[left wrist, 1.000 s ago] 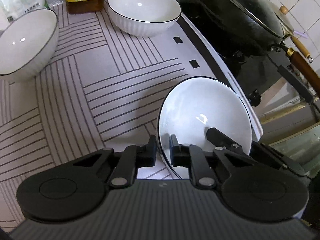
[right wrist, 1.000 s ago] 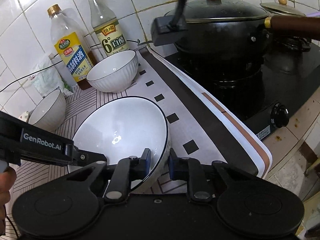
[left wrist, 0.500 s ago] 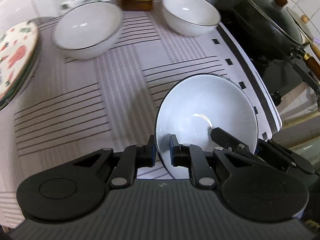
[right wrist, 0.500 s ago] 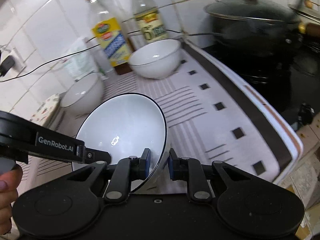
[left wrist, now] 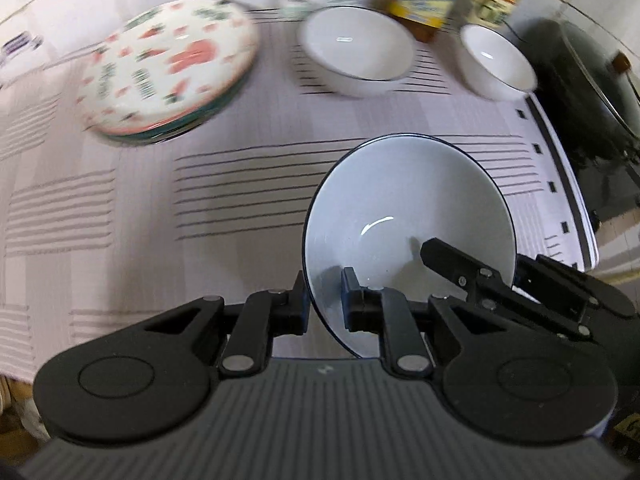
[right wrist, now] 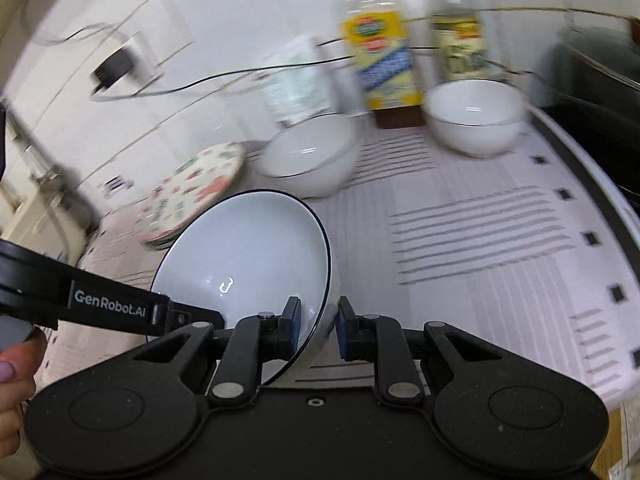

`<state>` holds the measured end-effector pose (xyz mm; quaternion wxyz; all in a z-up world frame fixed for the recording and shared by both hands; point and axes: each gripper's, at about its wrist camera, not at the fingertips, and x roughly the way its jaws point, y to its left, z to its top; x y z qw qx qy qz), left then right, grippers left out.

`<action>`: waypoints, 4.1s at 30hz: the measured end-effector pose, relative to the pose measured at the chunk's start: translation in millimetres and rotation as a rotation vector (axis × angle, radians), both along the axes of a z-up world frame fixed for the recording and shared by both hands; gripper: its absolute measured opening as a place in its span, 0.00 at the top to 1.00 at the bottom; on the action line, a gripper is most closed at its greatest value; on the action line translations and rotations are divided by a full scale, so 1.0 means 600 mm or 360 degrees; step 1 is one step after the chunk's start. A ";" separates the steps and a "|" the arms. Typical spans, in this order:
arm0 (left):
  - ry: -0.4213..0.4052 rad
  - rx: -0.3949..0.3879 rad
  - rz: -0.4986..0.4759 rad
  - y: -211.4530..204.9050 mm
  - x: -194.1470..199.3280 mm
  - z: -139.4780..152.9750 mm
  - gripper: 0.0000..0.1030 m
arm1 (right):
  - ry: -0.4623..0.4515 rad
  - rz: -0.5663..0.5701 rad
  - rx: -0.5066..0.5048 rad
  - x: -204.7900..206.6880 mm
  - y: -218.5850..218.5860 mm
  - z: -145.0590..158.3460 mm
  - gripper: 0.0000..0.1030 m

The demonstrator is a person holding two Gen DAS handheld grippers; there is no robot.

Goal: Organize plates and bowls
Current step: 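Lift the white bowl with the right gripper and carry it toward the plate stack, then lower the white bowl beside the plate stack and open the right gripper, then move the right gripper to a second white bowl and grasp its rim, then lift the second white bowl with the right gripper toward the first bowl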

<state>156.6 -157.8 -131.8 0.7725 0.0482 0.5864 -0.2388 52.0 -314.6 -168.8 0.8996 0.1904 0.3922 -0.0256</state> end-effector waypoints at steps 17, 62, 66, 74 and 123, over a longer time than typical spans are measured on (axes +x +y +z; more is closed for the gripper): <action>0.0109 0.0062 0.0364 0.174 0.068 -0.059 0.85 | 0.0107 0.0453 0.0008 0.125 0.161 -0.026 0.78; -0.0315 0.0039 0.0065 0.052 0.042 0.103 0.50 | -0.0326 0.0385 -0.0436 0.086 0.019 0.117 0.37; -0.0330 0.0005 0.0072 0.021 0.065 0.103 0.50 | -0.0353 0.0344 -0.0478 0.105 -0.008 0.119 0.37; -0.0359 -0.0065 0.0230 -0.020 0.109 0.068 0.50 | -0.0420 0.0215 -0.0414 0.152 -0.051 0.075 0.37; -0.0147 -0.0058 0.0145 -0.139 0.197 -0.080 0.85 | -0.0095 -0.0159 -0.0014 0.253 -0.128 -0.055 0.91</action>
